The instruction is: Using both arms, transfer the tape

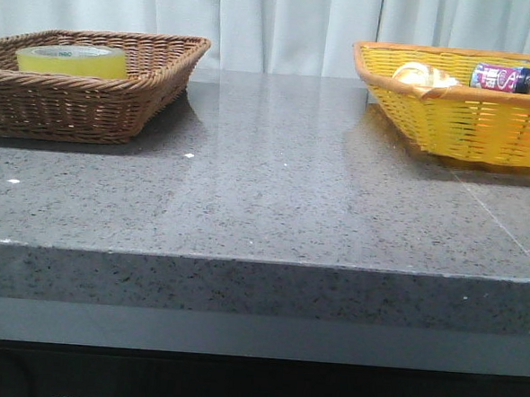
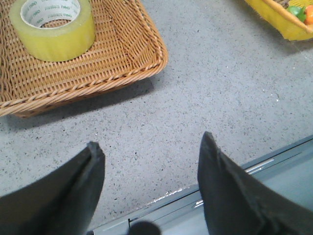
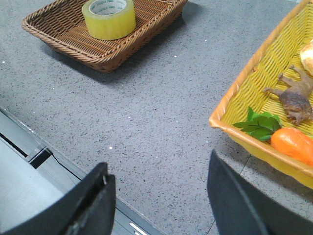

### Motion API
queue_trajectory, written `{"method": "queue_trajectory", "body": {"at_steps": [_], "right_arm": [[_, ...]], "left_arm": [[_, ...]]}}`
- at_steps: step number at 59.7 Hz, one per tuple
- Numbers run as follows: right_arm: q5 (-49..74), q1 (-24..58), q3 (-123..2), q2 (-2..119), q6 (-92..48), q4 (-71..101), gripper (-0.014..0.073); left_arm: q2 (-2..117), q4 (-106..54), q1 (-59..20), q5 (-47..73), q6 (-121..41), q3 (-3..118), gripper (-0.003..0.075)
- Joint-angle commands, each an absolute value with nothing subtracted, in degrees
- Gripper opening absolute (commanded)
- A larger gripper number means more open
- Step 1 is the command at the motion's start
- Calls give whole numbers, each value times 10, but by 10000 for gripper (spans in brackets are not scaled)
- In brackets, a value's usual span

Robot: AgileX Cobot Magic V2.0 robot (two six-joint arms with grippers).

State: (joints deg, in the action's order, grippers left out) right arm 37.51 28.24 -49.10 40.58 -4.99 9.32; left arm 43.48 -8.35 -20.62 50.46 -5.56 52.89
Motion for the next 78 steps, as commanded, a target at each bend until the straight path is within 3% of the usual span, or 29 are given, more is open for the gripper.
{"method": "queue_trajectory", "body": {"at_steps": [1,7,17,22,59,78], "right_arm": [[331,279,-505,406,-50,98,408],[331,279,-505,406,-50,98,265],[331,279,-505,406,-50,98,8],[331,279,-505,406,-50,98,-74],[332,279,-505,406,-50,98,-68],[332,279,-505,406,-50,98,-68]], "left_arm": [[433,-95,-210,455,-54,543,398],[433,-95,-210,452,-54,543,288],[433,-95,-210,436,-54,543,41],[433,-94,-210,422,-54,543,-20],[403,-88,-193,407,-55,526,-20],[244,-56,-82,198,-55,304,-20]]}}
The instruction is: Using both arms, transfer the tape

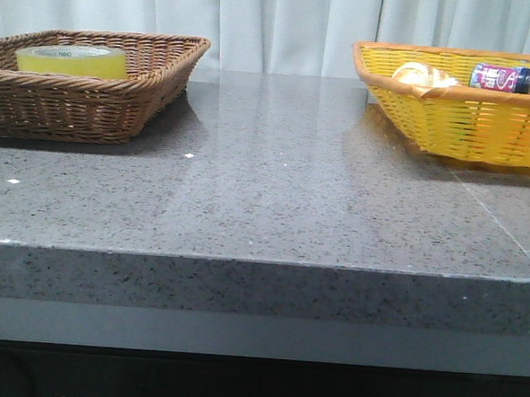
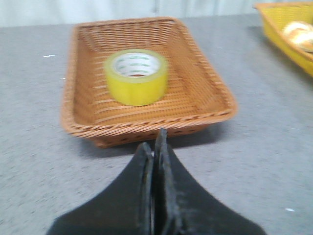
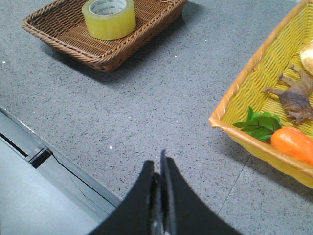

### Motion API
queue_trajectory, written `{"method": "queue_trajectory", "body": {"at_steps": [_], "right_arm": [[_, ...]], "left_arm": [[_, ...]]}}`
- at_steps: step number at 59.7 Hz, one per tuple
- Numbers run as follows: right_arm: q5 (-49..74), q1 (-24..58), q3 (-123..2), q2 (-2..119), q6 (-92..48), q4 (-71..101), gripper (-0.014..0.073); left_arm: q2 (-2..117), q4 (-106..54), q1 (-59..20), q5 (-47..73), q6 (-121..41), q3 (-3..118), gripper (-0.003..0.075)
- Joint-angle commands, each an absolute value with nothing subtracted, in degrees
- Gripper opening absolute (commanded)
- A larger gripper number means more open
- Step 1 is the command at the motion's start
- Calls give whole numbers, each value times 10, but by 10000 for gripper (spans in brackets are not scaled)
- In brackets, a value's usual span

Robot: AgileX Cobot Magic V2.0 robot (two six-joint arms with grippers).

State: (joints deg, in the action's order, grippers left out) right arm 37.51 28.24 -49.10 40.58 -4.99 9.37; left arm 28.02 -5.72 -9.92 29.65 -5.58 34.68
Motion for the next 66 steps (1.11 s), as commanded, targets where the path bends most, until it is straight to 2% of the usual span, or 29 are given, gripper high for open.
{"method": "queue_trajectory", "body": {"at_steps": [1,15,27,36,66], "right_arm": [[332,279,-505,406,-50,98,-68],[332,279,-505,406,-50,98,-68],[332,279,-505,406,-50,98,-68],[332,279,-505,406,-50,98,-68],[330,279,-505,406,-50,98,-68]], "left_arm": [[236,-56,-79,189,-55,292,-20],[96,-56,-56,46,-55,98,-20],[16,-80,-44,-22,-55,5,-20],[-16,-81,-43,-35,-55,-27,-20],[-14,-92,-43,-35,-52,-27,-20]]}}
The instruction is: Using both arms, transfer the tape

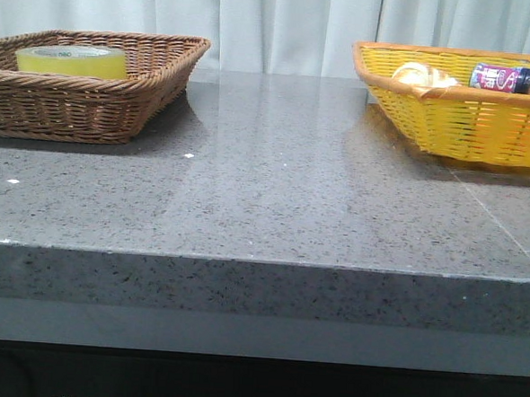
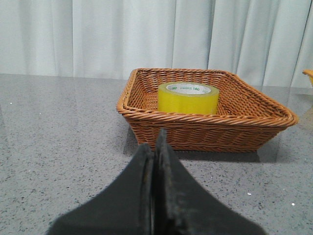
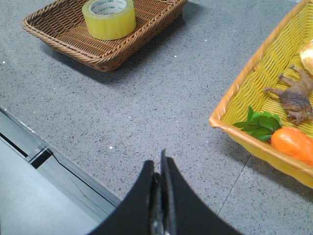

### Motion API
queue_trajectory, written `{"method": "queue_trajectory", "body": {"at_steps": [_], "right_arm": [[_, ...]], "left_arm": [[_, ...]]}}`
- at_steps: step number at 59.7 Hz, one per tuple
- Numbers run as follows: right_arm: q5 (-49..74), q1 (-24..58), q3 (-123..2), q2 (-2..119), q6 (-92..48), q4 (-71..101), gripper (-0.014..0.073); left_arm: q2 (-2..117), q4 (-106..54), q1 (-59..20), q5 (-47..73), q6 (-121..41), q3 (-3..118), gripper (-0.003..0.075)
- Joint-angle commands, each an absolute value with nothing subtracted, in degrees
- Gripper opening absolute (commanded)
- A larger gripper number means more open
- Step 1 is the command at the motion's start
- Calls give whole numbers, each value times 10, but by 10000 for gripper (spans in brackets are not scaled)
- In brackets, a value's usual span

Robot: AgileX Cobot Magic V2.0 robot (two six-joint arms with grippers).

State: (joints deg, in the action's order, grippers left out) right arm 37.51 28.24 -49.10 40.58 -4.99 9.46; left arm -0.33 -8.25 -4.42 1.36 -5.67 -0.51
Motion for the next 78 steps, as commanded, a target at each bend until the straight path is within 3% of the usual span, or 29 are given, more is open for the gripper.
{"method": "queue_trajectory", "body": {"at_steps": [1,9,78], "right_arm": [[330,279,-505,406,-50,98,-68],[330,279,-505,406,-50,98,-68],[330,279,-505,406,-50,98,-68]], "left_arm": [[-14,-90,-43,-34,-48,-27,-20],[-14,0,-43,-34,27,-27,-20],[-14,-30,-43,-32,24,-27,-20]]}}
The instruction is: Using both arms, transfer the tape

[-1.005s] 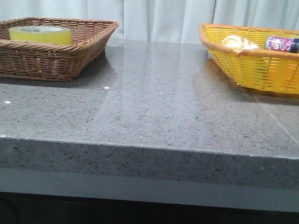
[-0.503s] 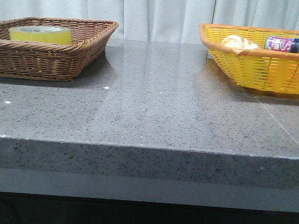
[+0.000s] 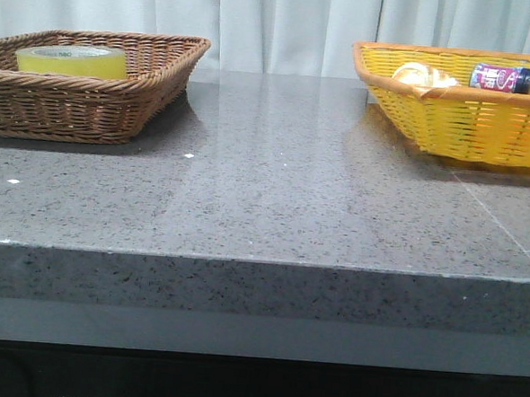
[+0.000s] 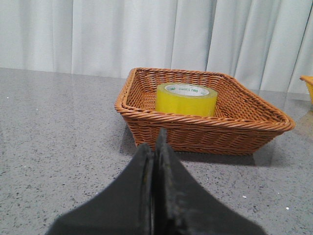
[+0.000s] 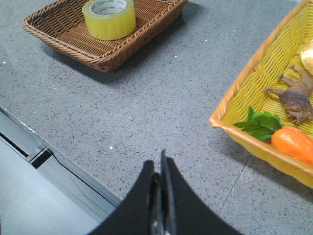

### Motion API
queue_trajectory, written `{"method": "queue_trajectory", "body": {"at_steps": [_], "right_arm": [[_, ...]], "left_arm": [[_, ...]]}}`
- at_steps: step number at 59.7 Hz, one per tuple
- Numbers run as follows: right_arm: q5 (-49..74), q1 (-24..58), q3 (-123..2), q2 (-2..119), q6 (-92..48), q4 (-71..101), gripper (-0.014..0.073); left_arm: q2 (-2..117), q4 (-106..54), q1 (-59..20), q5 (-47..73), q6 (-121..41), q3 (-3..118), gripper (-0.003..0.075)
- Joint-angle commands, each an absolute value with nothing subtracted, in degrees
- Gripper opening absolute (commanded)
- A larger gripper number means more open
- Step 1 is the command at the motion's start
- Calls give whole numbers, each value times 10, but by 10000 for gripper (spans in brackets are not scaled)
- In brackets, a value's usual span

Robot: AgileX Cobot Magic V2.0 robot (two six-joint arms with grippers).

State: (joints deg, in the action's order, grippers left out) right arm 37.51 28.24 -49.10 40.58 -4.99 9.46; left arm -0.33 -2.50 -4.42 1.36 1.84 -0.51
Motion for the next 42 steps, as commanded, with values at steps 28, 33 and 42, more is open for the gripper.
{"method": "queue_trajectory", "body": {"at_steps": [28,33,42], "right_arm": [[188,121,-366,268,-56,58,-68],[134,75,-299,209,-56,58,-68],[64,37,-187,117,-56,68,-68]], "left_arm": [[-14,-30,-43,-32,24,-27,-20],[-14,-30,-43,-32,24,-27,-20],[-14,-30,-43,-32,24,-27,-20]]}}
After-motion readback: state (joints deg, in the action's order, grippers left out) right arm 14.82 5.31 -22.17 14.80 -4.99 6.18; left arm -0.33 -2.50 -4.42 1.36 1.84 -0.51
